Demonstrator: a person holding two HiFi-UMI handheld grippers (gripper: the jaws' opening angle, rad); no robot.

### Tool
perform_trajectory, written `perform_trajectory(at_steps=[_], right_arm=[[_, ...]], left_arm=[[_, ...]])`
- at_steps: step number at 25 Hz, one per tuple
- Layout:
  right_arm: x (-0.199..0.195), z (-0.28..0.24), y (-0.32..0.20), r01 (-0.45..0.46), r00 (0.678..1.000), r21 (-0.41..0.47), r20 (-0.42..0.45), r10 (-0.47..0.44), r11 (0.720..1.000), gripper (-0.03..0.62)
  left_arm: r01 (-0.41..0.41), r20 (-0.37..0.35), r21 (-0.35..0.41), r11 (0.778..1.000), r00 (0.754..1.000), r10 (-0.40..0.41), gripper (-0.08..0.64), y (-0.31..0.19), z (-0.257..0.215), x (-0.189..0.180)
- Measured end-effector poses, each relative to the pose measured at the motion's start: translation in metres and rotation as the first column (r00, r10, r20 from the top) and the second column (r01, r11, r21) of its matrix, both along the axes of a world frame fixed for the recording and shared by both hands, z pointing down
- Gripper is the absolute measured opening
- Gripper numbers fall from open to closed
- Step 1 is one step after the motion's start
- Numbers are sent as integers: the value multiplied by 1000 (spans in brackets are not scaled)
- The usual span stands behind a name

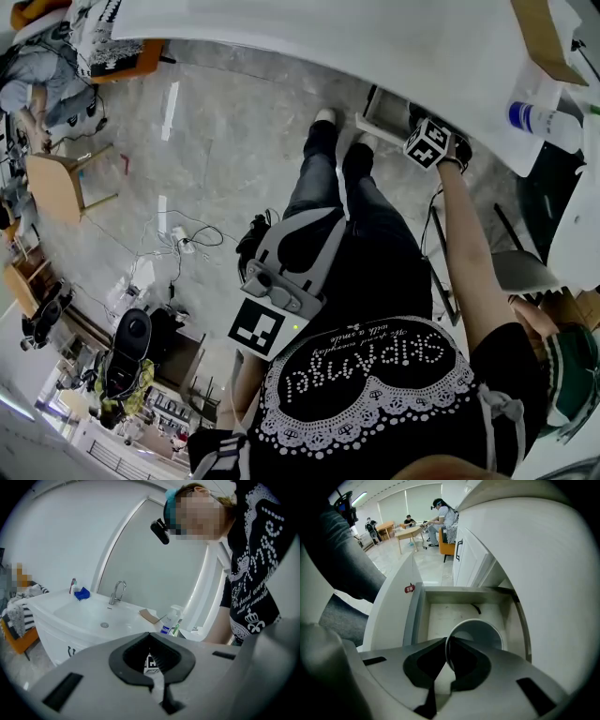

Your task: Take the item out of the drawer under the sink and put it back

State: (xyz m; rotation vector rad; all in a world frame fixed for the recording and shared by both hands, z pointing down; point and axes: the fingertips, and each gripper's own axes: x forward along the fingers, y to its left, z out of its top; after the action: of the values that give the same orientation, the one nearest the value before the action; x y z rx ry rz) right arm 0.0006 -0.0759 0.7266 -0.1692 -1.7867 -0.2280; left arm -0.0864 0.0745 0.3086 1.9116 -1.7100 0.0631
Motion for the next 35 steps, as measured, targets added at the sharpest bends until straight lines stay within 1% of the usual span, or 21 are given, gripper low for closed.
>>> perform_trajectory(at_steps=[6,10,11,13,14,20,23,25,27,28,29,30,32,35], right_arm=[[-2,1,0,1,1000,10,-14,-1,1000,26],[-1,-3,0,-42,999,-25,17,42,999,31],[-1,-3,1,-47,999,-32,17,48,998,38],[-1,-4,3,-50,999,-39,12,50,998,87],[-3,-5,4,-50,999,-38,14,51,998,92],[-8,-17,5,-58,997,-20,56,59,998,92],[-10,-26,3,-82,993,-17,81,83,996,92],[-13,-39,2,-118,987,-16,113,119,993,92],[-17,-60,3,-188,964,-24,184,190,982,88],[-18,-72,4,-229,946,-29,231,229,973,68],[-19,-83,6,-266,923,-36,278,265,963,32],[-19,-93,8,-298,899,-49,321,297,953,20],[-18,-110,14,-349,849,-101,386,360,932,18],[-18,-137,23,-416,764,-186,460,453,890,18]], left_arm=[[-9,-9,-4,1000,1000,9,5,-1,2,1],[-5,-9,-1,1000,1000,5,5,0,2,3],[-3,-10,0,1000,1000,3,5,1,2,3],[-1,-13,4,1000,1000,1,5,2,1,1],[-2,-14,5,1000,1000,2,5,3,1,0],[-4,-19,16,1000,1000,4,5,6,-1,0],[-7,-27,29,1000,1000,8,5,5,-2,2],[-13,-34,37,999,999,14,5,4,-4,2],[-19,-38,44,999,999,21,5,3,-6,3],[-21,-39,48,999,999,23,5,2,-6,3],[-24,-39,53,998,999,26,5,1,-6,3],[-28,-38,57,998,999,30,5,0,-6,4],[-39,-35,65,997,999,41,5,-2,-6,7],[-51,-33,89,995,998,54,5,-7,-9,8]])
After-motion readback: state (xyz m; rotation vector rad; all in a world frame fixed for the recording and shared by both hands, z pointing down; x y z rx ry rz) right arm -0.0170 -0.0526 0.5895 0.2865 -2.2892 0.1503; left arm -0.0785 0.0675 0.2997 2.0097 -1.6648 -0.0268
